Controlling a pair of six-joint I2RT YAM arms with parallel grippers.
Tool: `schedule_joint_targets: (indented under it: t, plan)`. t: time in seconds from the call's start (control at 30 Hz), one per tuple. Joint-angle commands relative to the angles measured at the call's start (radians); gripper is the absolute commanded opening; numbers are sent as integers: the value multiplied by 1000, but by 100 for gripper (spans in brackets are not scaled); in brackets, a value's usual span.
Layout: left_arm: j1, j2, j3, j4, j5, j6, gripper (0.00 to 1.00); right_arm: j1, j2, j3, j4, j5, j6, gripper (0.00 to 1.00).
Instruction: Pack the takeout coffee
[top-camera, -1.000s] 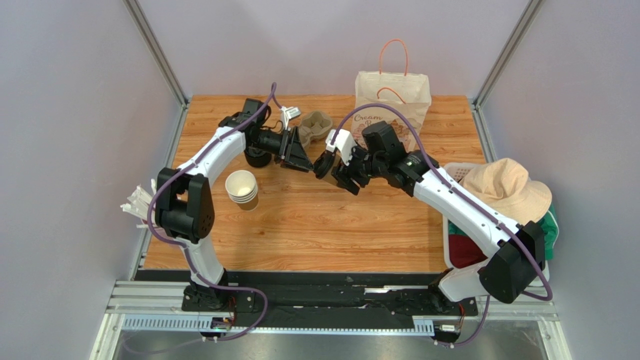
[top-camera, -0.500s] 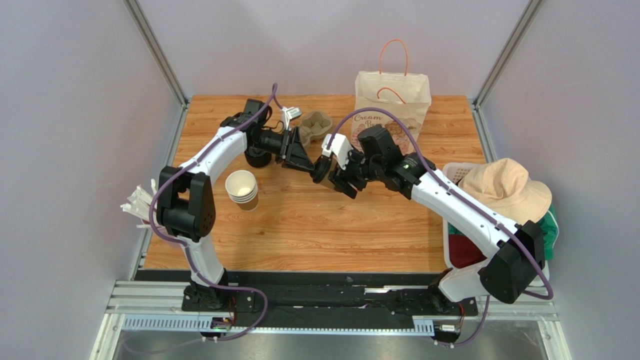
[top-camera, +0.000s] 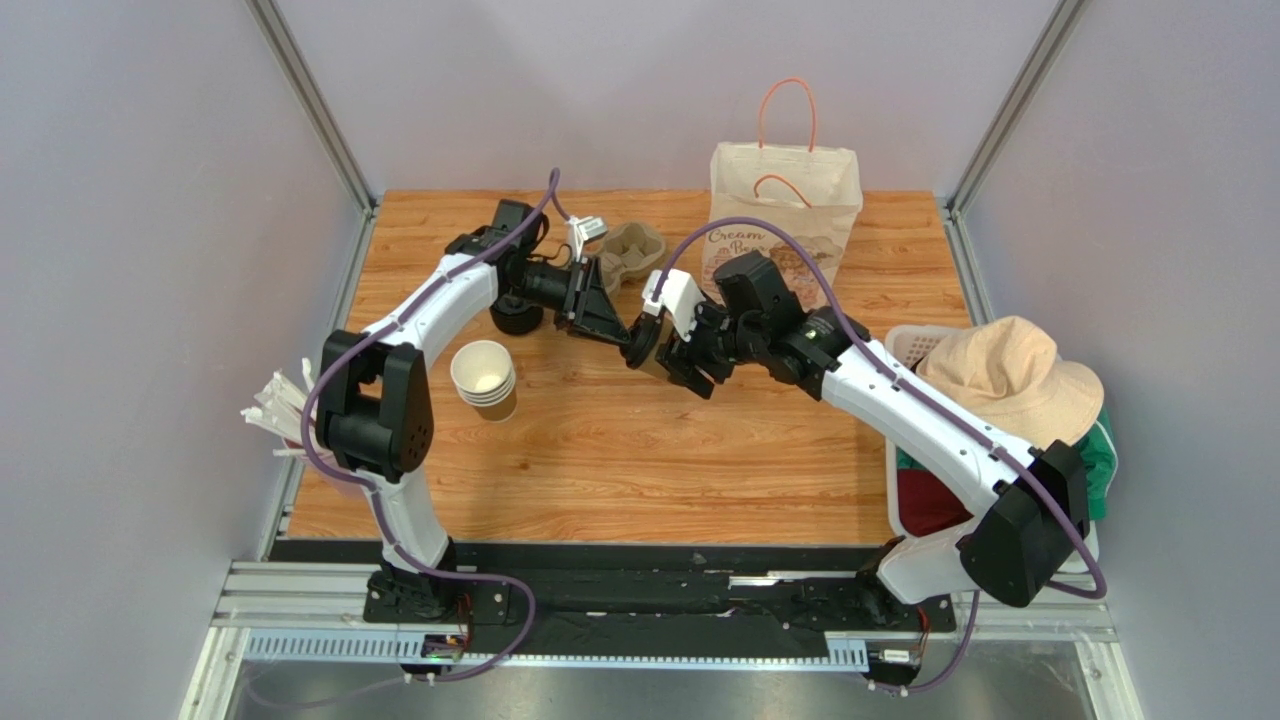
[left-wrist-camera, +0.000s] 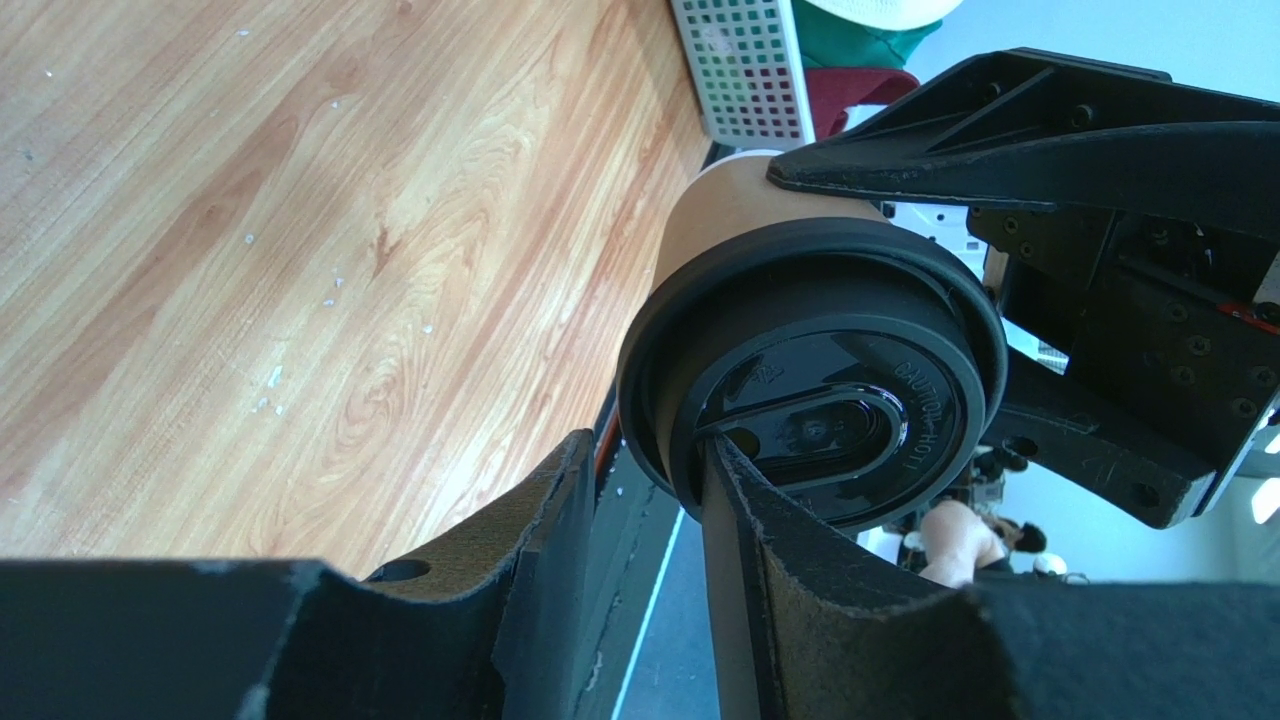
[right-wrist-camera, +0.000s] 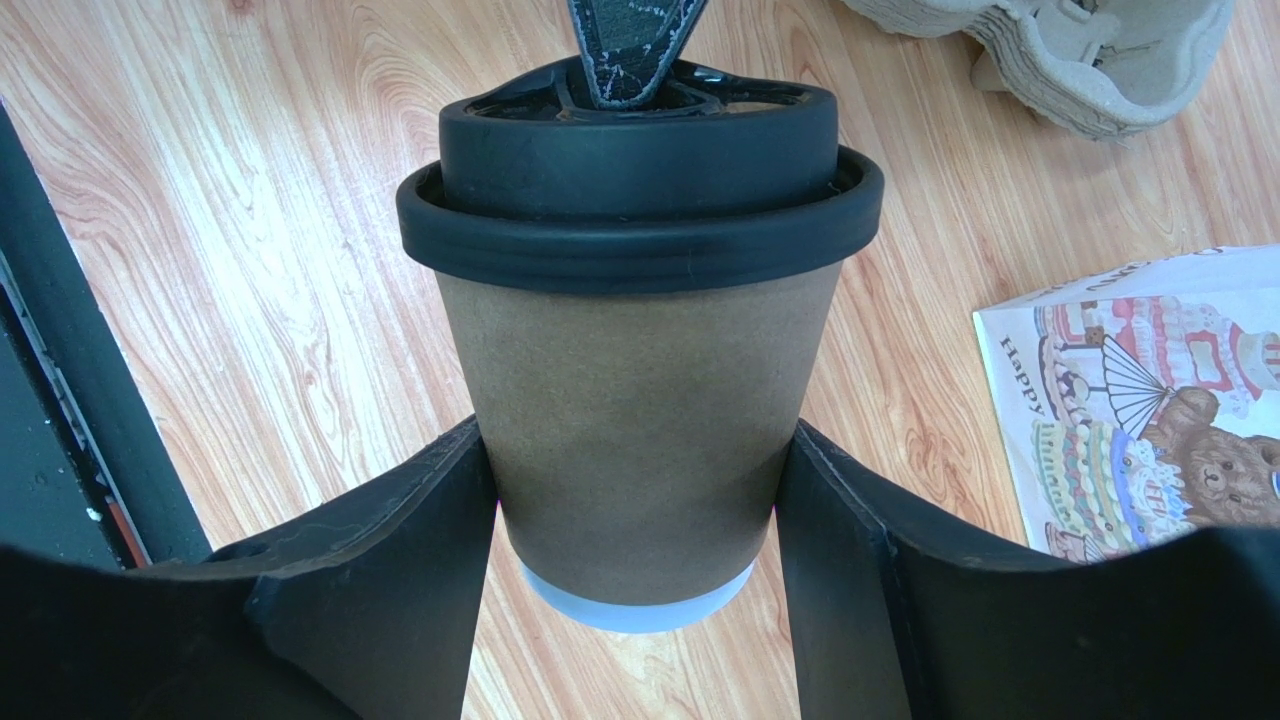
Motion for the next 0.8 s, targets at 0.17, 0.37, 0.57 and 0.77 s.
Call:
schedule_joint_targets:
  t: [0.17, 0.37, 0.57, 0.77]
  plan:
    - [-16, 9, 34, 14, 31, -2, 24, 13, -12, 0, 81, 4, 8, 59]
    - [-19, 15, 35, 14, 45, -3, 10, 25, 1, -2, 90, 24, 2, 60]
    - [-19, 11, 41, 11, 42, 0, 0, 27, 1, -10, 87, 39, -13, 69]
    - [-19, 5, 78, -48, -18, 52, 0, 22, -1, 42, 9, 29, -27, 83]
